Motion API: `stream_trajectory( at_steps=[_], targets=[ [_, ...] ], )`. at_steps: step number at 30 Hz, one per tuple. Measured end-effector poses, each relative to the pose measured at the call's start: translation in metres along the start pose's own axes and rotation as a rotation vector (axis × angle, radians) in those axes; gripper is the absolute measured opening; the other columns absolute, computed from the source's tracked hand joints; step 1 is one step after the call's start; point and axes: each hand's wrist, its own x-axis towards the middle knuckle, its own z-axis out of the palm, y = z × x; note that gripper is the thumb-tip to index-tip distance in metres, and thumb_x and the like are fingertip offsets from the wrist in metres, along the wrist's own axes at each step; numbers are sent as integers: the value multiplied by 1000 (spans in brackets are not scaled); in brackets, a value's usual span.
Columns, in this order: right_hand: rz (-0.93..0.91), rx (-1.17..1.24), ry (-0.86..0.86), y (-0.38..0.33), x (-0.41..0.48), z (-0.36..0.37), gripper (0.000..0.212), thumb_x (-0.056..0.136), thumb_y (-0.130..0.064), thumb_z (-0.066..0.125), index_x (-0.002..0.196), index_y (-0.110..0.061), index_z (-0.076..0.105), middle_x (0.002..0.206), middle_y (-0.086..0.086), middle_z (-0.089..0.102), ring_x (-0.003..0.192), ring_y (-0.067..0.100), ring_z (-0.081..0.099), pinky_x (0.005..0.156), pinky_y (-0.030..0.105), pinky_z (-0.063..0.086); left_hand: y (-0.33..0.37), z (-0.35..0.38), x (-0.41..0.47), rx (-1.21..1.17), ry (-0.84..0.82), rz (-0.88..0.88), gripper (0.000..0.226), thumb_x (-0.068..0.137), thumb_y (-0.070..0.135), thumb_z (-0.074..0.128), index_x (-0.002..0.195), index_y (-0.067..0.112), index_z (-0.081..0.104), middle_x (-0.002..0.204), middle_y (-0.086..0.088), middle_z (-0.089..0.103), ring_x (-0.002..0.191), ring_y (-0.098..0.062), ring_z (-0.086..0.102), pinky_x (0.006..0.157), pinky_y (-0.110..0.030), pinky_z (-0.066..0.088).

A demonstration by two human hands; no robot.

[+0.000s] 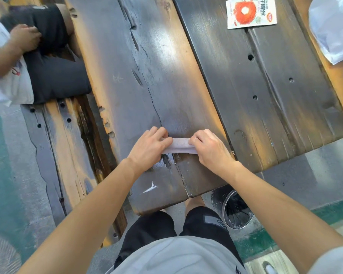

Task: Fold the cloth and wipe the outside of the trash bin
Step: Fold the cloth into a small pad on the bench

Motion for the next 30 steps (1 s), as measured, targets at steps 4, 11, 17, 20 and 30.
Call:
stream_trajectory(
  at_steps=[4, 11, 17, 20, 30],
  targets=[
    [-38, -40, -1, -3, -11, 7, 23, 73, 12, 63, 91, -3, 60, 92, 13, 58, 81, 30, 51, 63, 37, 42, 5, 8, -13, 23, 34, 13, 27, 66, -12, 59, 85, 8, 60, 99, -13, 63, 73, -30, 48, 59, -42, 43],
    [-86, -55, 30, -3, -30, 10, 18, 86, -4, 65, 104, -2, 67, 93, 11, 62, 87, 28, 57, 70, 36, 49, 8, 11, -24, 44, 38, 36, 11, 78, 0, 64, 85, 8, 63, 106, -10, 65, 79, -32, 54, 62, -42, 44],
    [196, 95, -34, -16, -7, 1, 21, 85, -31, 72, 77, -12, 69, 75, 4, 62, 71, 22, 59, 62, 35, 49, 12, 12, -29, -60, 133, -83, 19, 91, 27, 66, 79, 13, 69, 99, -1, 66, 79, -30, 54, 62, -40, 38],
    [251, 183, -81, -15, 5, 0, 18, 81, -31, 75, 82, -16, 65, 85, 1, 60, 82, 18, 54, 72, 32, 48, 7, 14, -20, -147, 87, -146, 14, 87, 25, 71, 86, 11, 66, 101, -2, 63, 85, -31, 55, 64, -41, 42],
    [49, 94, -298, -24, 6, 22, 59, 94, -29, 60, 146, -15, 37, 149, 4, 43, 134, 18, 42, 108, 33, 38, 1, 26, -39, -251, -15, -153, 45, 92, 24, 67, 134, 8, 59, 135, -5, 63, 126, -22, 59, 100, -40, 51]
  ],
)
